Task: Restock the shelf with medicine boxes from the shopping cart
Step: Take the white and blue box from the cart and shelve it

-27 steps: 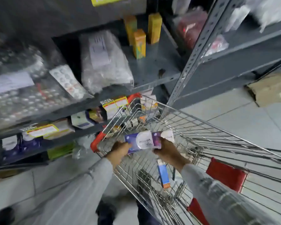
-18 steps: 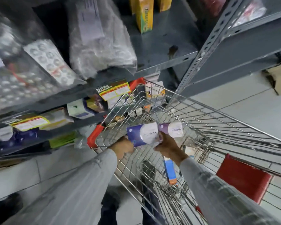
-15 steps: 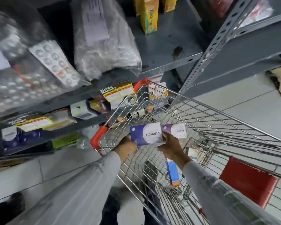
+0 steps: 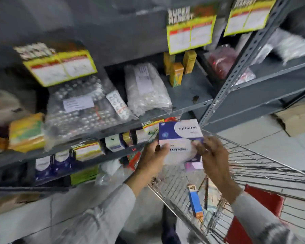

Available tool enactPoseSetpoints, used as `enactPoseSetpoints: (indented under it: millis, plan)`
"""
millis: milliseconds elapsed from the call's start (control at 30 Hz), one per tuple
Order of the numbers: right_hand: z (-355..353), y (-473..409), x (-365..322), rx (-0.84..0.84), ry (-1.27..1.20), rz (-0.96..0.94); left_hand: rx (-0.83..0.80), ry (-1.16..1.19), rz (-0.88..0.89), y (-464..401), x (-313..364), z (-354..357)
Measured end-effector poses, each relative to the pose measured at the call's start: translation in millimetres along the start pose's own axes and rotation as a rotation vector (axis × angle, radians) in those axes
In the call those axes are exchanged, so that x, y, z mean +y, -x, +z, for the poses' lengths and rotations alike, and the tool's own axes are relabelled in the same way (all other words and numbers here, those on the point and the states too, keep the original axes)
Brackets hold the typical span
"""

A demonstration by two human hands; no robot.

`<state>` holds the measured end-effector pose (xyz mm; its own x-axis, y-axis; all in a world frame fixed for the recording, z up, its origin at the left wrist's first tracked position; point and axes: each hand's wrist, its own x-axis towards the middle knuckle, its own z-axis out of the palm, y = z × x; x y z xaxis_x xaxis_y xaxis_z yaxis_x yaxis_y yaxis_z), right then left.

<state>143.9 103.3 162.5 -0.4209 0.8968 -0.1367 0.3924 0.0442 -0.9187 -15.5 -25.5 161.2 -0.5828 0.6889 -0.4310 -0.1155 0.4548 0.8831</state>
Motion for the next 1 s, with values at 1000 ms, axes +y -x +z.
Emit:
enactPoseSetpoints:
  millis: [1000]
  plan:
    - [354,222,-521,-0.515,-0.278,-0.647,0.583,0.314,0.558,303,187,-537]
